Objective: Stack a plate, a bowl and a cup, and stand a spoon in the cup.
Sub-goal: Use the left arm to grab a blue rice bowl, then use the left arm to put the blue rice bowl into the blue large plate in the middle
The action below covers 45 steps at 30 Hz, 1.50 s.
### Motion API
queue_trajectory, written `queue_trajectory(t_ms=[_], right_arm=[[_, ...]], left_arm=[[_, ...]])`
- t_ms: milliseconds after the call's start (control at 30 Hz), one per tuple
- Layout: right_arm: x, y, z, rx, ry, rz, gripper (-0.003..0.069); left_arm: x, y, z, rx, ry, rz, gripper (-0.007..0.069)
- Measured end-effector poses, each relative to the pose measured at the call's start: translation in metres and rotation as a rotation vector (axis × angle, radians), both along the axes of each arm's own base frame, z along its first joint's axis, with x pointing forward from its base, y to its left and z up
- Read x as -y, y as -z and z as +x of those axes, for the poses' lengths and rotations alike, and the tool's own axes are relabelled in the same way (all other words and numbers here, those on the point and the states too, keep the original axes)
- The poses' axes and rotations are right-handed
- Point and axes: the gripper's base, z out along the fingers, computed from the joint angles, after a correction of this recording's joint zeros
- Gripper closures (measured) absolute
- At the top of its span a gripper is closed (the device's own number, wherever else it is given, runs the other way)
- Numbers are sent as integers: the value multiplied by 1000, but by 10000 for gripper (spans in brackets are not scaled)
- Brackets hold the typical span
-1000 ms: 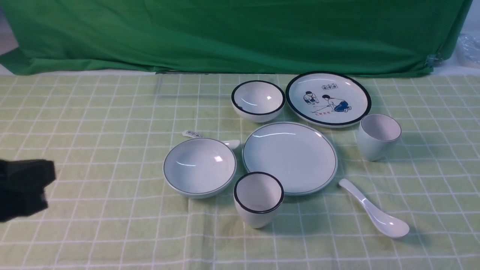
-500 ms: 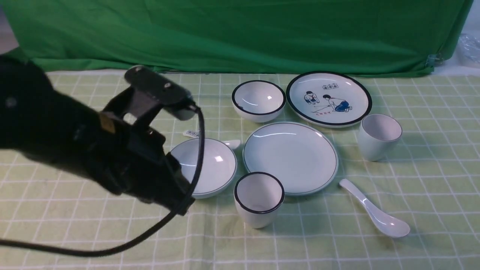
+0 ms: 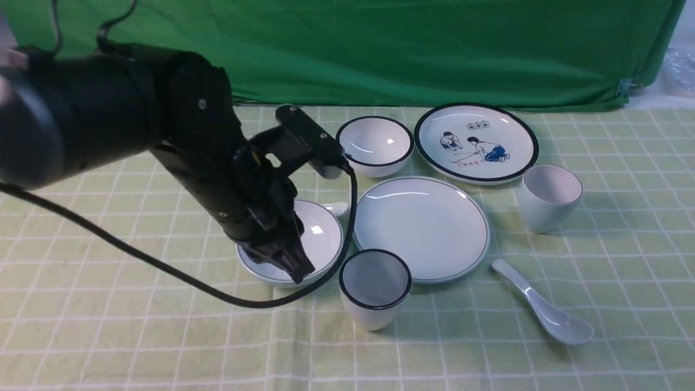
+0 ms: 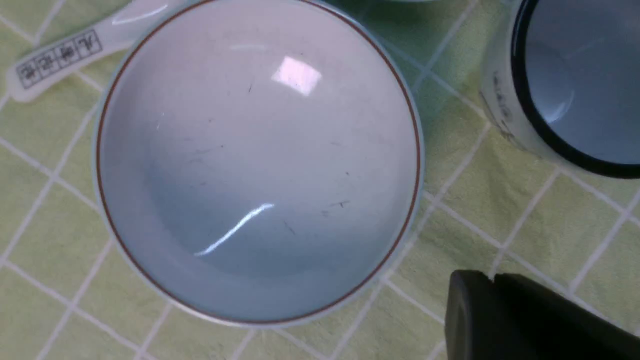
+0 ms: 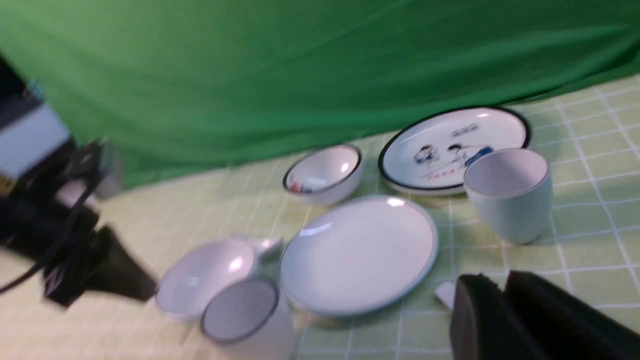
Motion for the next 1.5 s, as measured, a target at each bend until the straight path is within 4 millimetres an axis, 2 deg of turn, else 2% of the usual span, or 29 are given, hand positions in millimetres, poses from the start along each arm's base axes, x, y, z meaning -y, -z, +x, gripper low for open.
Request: queue_trajectory(t_ms=[100,167,300,433,500,600,667,733,800,900,967,1000,1033,1100,1167,1233,1267,1367,1500], right_arm=[[-9,-29,3,-77,-139,-155,554],[-14,-40,8,-125,-206,-225,554],[-21,-42,19,-186,-266,-289,554],[-25,-38,27,-227,-286,-318,554],[-25,-37,29,-238,-290,-327,554],[-26,-37,30,-242,-291,-330,553],[-26,-37,29,-243,-292,-330,551],[-26,-36,30,-244,-292,-331,551],[-26,-36,30,-244,-292,-332,550],[-26,-36,30,-243,-293,-333,547],[-26,-36,30,-235,-299,-350,543],[-26,-36,30,-234,-299,-353,543],[-24,-36,30,-227,-295,-379,540],[-22,-37,31,-220,-279,-424,536],[-17,-42,31,-223,-240,-468,536],[-13,-46,31,-228,-209,-489,536],[-8,-50,30,-245,-169,-523,535],[-2,-53,29,-268,-135,-559,535],[1,-48,25,-345,-135,-594,533]], left_arm=[[3,15,9,-10,48,45,461],[4,25,12,-26,64,71,386],[5,42,17,-51,93,103,270],[8,56,24,-40,103,117,233],[9,66,29,-25,115,133,244],[9,75,31,-34,126,153,300],[9,78,31,-42,133,160,386],[10,76,32,-31,139,157,504],[11,68,32,-5,147,158,558],[10,61,31,3,142,158,578],[8,42,27,-5,111,147,589],[8,39,27,-8,110,148,590],[10,23,27,2,89,117,590],[18,-11,32,60,71,40,590],[31,-37,36,114,84,-14,590],[41,-50,38,143,107,-30,590],[60,-55,40,159,150,-26,590],[96,-48,43,151,227,-4,590],[139,-9,51,131,311,72,590]])
